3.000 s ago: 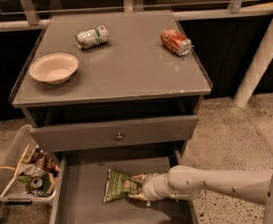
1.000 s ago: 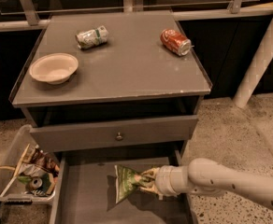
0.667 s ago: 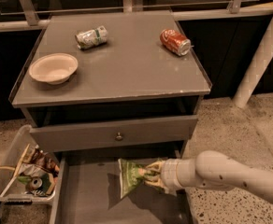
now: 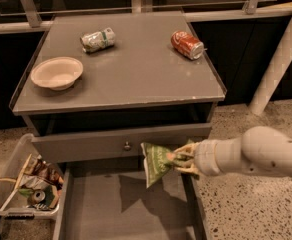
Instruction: Pick green jalapeno chip bag from middle drawer and place on counter
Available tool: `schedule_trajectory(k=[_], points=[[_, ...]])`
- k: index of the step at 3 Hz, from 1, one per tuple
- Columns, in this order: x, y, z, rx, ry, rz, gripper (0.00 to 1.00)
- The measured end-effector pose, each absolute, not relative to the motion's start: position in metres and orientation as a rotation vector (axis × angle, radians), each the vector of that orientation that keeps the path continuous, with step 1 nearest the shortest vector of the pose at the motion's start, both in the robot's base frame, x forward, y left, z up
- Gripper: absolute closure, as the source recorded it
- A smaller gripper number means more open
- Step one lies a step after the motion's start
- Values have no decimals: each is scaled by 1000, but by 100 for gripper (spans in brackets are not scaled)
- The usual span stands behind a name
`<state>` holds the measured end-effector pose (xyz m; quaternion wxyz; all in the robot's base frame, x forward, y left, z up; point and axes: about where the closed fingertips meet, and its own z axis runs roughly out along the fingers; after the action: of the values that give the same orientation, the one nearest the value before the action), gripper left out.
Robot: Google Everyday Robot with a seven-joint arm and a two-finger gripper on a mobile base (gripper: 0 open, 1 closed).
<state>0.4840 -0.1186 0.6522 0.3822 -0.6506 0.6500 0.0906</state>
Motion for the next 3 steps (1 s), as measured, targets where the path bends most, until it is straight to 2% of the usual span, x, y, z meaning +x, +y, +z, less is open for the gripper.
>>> schedule_trajectory(k=[1,3], points=[[493,-146,719,-1664,1634,194,100],[482,-135,763,-1677,1574,160,100]])
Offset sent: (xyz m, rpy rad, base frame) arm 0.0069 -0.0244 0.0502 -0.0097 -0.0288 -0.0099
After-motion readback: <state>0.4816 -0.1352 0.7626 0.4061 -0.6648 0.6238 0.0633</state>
